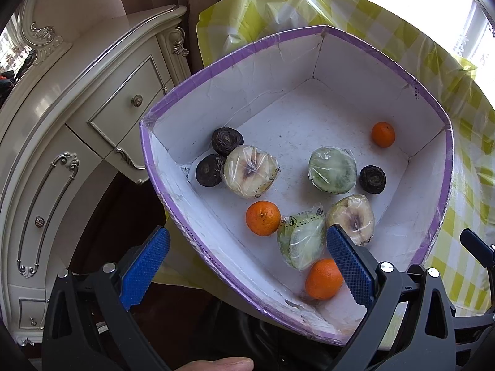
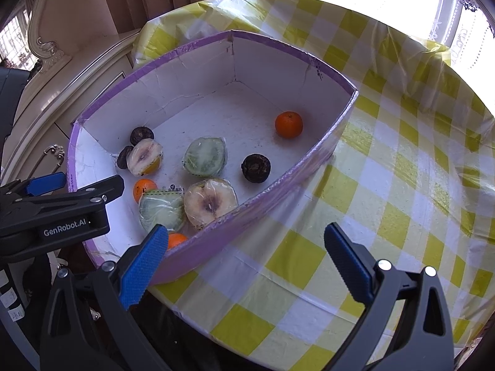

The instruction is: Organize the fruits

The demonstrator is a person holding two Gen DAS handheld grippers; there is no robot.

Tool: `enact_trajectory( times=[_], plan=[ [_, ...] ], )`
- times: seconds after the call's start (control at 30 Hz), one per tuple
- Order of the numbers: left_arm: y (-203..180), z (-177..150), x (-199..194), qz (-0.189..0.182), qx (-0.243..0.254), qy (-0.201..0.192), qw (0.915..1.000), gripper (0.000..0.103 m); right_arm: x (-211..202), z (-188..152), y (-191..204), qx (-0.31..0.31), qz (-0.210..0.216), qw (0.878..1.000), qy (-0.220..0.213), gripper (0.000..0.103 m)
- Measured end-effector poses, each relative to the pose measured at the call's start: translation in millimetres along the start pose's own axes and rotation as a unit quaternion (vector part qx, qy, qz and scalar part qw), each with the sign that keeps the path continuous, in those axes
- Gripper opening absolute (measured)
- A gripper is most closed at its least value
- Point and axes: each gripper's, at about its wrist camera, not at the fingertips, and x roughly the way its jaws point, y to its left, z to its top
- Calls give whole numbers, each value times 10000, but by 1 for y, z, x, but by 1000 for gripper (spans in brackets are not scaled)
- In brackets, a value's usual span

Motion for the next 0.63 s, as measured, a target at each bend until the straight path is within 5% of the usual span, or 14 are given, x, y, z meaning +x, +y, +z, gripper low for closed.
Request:
enact_trajectory(
  times=[0.13,0.27,0.43,0.63],
  plan=[
    [0,1,3,27,-38,46,10000,98,-1,-1,-2,-7,57,10000,-20,101],
    [-1,1,4,521,-98,-163,9985,98,-3,-4,-4,-9,128,9999,-51,101],
    [-1,6,-1,708,-230,-52,9972,98,-12,-11,-14,3,193,9997,-140,101],
    [-55,-4,-56,648,203,-878,9938,98,-38,-24,-52,274,163,9982,-516,101]
  ],
)
